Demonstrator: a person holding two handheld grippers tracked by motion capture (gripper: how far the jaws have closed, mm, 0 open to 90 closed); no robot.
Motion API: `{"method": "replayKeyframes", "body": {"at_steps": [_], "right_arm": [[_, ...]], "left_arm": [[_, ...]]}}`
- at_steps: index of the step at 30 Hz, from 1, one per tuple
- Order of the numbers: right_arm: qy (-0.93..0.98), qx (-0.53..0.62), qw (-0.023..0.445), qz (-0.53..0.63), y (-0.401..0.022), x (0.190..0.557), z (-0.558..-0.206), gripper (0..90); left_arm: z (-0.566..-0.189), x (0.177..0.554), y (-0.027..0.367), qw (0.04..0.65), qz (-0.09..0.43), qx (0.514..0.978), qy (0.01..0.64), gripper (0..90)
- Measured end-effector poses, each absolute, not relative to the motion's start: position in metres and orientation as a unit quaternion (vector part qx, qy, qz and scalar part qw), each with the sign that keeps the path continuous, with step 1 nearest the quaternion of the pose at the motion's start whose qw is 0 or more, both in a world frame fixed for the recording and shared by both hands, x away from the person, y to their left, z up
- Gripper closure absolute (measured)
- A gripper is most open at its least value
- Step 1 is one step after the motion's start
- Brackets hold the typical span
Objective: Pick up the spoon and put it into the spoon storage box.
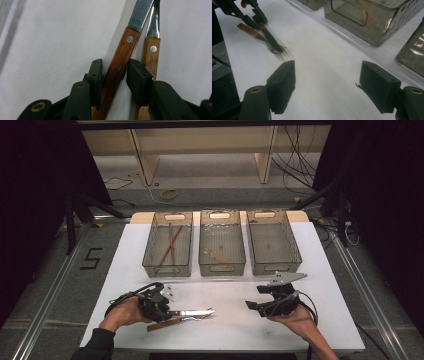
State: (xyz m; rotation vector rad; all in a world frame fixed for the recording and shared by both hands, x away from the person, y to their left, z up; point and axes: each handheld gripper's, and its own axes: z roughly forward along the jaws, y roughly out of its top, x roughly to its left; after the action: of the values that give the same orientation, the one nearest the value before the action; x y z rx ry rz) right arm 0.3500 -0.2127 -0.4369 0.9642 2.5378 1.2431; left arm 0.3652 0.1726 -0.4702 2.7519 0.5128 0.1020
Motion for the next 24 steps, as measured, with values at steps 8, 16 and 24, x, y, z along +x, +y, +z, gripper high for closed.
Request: {"method": "replayKeyframes", "body": {"at_steps": [8,16,24], "right_arm": [[0.848,0.321,0.078,0.415,-0.2128,0.35,-0.4371,30.3],[0.848,0.321,0.076,0.414,-0.2125,0.3499,-0.4372,30.5],[0.847,0.322,0.076,0.416,-0.2132,0.3502,-0.437,30.6]], "left_arm": [[-0.4712,0.3636,0.1741,0.182,0.032,0.969,0.165,74.0],[-0.4706,0.3624,0.1741,0.182,0.04,0.971,0.152,75.3],[-0.4616,0.3608,0.1723,0.199,0.067,0.963,0.167,75.6]]}}
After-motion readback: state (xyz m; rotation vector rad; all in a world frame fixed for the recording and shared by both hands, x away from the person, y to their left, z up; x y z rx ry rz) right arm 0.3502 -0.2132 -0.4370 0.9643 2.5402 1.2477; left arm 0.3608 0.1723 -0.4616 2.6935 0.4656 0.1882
